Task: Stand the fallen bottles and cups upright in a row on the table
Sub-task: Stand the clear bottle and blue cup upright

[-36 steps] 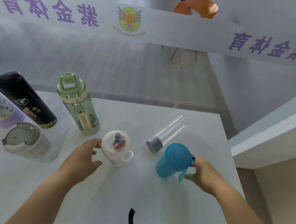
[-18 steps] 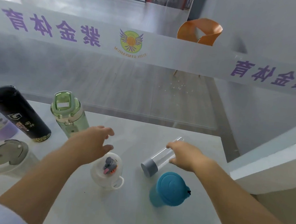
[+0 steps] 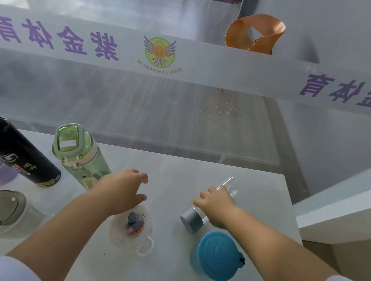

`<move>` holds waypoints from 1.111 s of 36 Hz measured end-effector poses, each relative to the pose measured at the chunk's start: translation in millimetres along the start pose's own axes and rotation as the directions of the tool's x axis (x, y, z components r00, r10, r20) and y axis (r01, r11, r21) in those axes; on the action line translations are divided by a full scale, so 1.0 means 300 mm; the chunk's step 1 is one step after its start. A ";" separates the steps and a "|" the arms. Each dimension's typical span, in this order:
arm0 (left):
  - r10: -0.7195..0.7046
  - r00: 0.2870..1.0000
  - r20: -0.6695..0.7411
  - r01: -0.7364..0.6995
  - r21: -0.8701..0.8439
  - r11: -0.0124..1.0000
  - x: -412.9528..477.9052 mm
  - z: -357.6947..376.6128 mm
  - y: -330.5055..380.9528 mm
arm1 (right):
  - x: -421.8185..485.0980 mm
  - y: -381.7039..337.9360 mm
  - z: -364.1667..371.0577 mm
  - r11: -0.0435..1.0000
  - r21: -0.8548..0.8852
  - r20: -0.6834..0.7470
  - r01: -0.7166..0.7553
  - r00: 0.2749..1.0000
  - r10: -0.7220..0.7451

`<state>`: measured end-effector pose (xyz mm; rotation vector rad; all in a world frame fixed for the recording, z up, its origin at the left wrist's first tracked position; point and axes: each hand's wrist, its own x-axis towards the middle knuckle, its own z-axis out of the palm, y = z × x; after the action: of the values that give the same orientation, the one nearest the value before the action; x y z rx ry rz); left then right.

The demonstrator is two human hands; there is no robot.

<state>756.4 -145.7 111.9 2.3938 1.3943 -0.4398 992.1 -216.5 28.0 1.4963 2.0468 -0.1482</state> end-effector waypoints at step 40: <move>-0.022 0.999 -0.032 0.023 0.054 0.998 -0.102 -0.037 -0.009 | -0.179 0.104 -0.041 0.123 0.938 0.224 -0.324 0.838 0.498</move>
<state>740.9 -163.2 134.5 2.4402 1.4415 -0.4539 1025.5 -244.9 73.5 2.8521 1.4247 -1.3415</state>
